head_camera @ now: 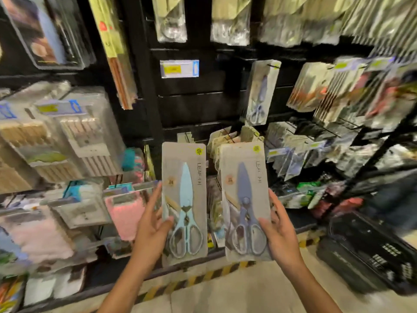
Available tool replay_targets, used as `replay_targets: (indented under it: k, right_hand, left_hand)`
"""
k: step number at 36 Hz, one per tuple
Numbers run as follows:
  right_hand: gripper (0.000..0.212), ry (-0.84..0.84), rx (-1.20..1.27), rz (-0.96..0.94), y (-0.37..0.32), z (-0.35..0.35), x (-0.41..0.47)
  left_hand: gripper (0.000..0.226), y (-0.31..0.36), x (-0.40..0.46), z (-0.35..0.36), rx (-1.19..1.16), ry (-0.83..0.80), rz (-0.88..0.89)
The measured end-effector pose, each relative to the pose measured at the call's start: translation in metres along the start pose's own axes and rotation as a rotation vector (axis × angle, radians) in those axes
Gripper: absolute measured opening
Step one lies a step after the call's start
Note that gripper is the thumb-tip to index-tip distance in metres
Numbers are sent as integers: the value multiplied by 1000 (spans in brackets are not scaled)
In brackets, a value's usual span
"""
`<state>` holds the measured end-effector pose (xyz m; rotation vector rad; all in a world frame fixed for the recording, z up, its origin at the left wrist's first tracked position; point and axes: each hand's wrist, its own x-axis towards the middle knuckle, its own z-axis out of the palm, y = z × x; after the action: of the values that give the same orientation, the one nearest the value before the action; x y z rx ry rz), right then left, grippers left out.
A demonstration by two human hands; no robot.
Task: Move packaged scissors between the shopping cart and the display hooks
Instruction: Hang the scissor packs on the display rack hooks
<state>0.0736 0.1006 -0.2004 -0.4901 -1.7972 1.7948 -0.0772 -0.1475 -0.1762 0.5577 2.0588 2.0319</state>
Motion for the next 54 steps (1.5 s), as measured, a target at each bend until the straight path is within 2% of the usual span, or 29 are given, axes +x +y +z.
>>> replay_targets:
  k: [8,17,26,37,54]
  right_hand:
    - [62,40,-24,-93,-25,-96,30]
    - [65,30,-34,-155,-44,-163,77]
    - [64,9,-4,-184,-50,-168,134]
    - [64,10,-3,-197,-60,-161,218]
    - [63,-81,45,-178,-64,-172,317]
  left_hand:
    - [85,33,21,111,-21,-41,-2]
    - [86,72,45,190,-2,-22,131]
    - [77,95,85,210,-1,-48,224]
    - [75,99,166,227,-3,-32,328]
    - [77,105,228,254,48,58,335]
